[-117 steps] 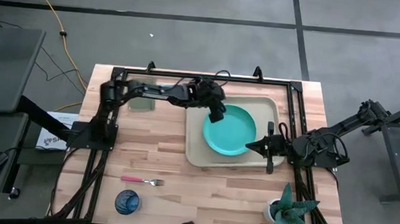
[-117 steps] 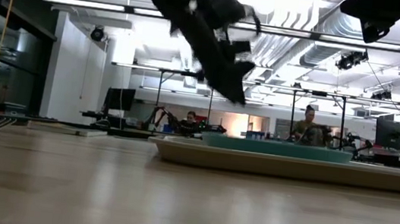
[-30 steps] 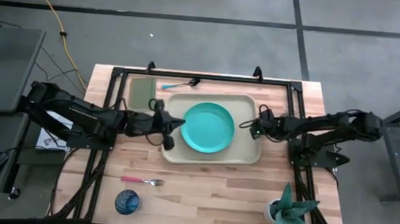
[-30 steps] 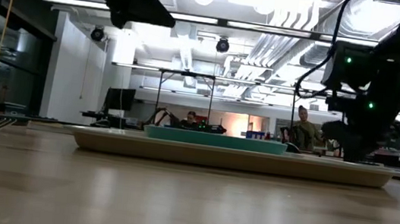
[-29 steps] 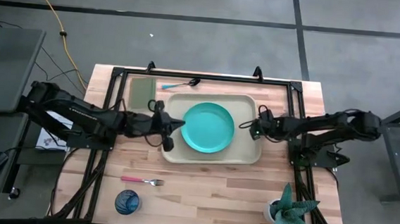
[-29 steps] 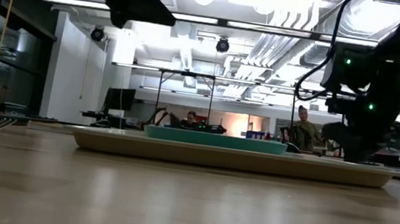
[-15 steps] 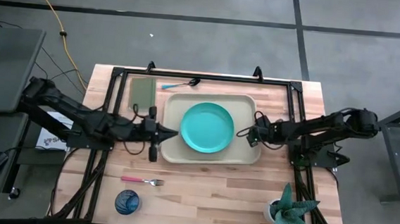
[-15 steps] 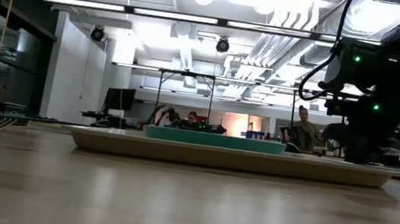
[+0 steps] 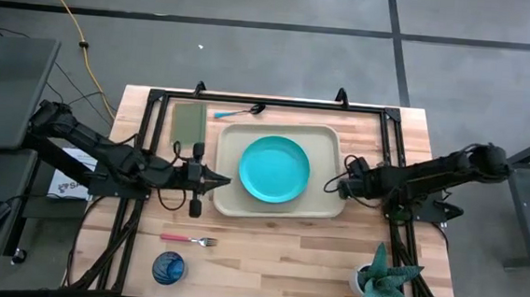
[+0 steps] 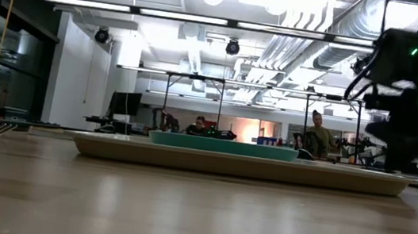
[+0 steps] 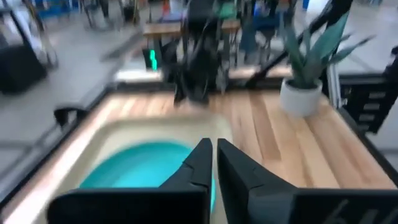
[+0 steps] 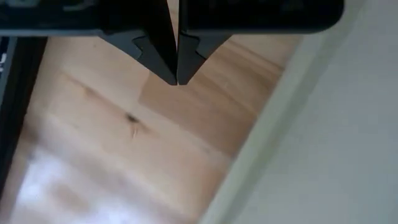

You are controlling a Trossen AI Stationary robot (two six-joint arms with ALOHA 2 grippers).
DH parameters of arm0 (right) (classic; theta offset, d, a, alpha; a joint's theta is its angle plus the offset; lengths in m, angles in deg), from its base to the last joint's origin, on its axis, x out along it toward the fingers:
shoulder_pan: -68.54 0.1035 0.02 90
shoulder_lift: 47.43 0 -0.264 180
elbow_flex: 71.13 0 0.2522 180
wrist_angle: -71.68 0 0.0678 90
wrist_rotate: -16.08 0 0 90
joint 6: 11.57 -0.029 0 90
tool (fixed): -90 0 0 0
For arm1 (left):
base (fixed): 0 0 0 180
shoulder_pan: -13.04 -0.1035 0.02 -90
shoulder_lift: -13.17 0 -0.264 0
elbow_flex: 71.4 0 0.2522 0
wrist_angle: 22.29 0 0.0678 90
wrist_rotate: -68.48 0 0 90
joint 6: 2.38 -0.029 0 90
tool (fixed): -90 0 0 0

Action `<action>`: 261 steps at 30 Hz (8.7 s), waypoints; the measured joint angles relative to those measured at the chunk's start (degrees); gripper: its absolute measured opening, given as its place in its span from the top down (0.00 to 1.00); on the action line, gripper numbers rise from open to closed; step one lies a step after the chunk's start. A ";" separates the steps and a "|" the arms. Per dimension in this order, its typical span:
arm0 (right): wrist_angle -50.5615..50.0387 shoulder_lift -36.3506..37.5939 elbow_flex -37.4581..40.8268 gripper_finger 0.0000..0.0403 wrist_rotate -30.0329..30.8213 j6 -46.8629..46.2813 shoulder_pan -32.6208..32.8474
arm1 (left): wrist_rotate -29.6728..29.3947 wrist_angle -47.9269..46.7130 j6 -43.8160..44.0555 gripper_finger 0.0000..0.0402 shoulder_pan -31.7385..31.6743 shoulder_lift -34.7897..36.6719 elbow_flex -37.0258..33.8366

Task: Pick and place plate/cup/fork/spoon on tray
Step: Put the blue cup to the top right side of the gray serving tray, then put the pink fork to the left side of the green plate on the gray serving tray

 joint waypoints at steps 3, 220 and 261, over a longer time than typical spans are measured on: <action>0.21 3.44 0.00 1.00 2.96 -1.08 2.21 | 4.49 -13.93 7.86 0.90 0.20 -0.26 3.88; 61.30 20.31 0.02 1.00 12.32 60.60 15.35 | 14.24 47.58 -6.36 0.68 -17.54 2.15 -24.02; 71.39 12.38 0.02 0.37 3.49 59.35 8.63 | 21.42 37.88 -6.62 0.40 -7.73 8.08 -21.50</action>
